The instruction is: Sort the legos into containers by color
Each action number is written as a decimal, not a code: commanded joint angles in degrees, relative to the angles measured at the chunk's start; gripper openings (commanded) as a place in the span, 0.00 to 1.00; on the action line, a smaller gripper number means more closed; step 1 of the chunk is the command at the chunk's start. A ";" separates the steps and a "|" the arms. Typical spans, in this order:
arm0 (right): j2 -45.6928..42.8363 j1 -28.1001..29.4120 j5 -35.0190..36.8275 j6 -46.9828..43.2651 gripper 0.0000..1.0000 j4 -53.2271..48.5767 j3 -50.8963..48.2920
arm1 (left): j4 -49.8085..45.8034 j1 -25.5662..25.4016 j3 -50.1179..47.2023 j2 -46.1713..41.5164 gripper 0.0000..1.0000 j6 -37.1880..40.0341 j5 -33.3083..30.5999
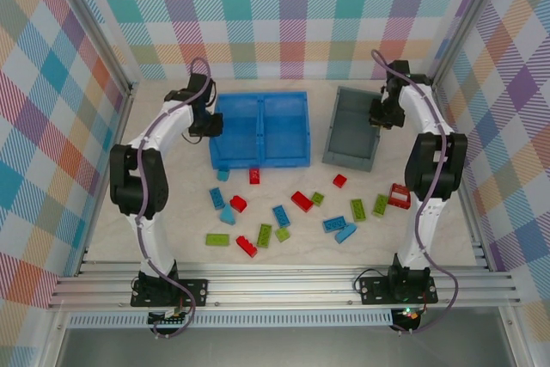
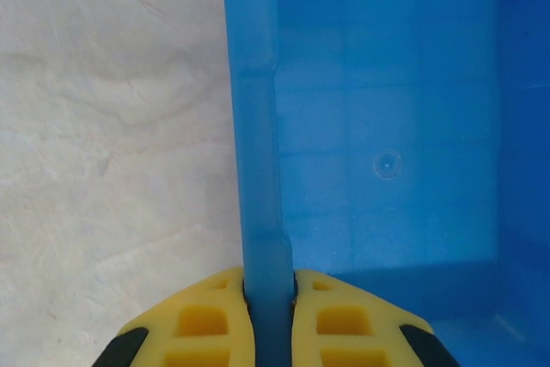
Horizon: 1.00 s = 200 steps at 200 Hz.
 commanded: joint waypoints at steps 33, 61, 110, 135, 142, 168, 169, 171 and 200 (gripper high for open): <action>-4.73 2.20 -2.88 -3.99 0.12 0.61 -3.40 | -1.72 -1.34 -6.05 -3.23 0.00 -3.71 0.32; -0.46 2.30 -3.95 -6.02 0.12 -1.25 1.76 | -3.61 -0.84 2.61 2.14 0.00 -2.88 -2.40; 8.70 2.65 -4.43 -9.90 0.12 -6.69 14.05 | -9.16 -0.55 19.20 13.22 0.00 1.43 -2.30; 11.83 2.72 -5.56 -10.22 0.13 -7.53 19.07 | -9.46 -0.55 20.38 14.51 0.00 1.95 -2.81; 12.88 2.74 -5.84 -10.26 0.14 -8.05 20.75 | -9.35 -0.52 20.41 14.51 0.00 2.26 -2.68; 16.51 2.95 -7.22 -10.57 0.14 -10.51 26.63 | -9.22 -0.55 19.87 14.00 0.00 2.96 -1.80; 16.59 2.98 -7.27 -10.52 0.14 -10.61 26.75 | -9.20 -0.55 19.79 13.99 0.00 2.98 -1.67; 16.72 2.97 -7.31 -10.44 0.15 -10.64 26.95 | -9.11 -0.55 19.67 13.92 0.00 3.00 -1.47; 17.15 3.67 -8.03 -9.86 0.24 -10.12 27.49 | -7.37 -0.64 17.18 12.36 0.00 3.22 -1.23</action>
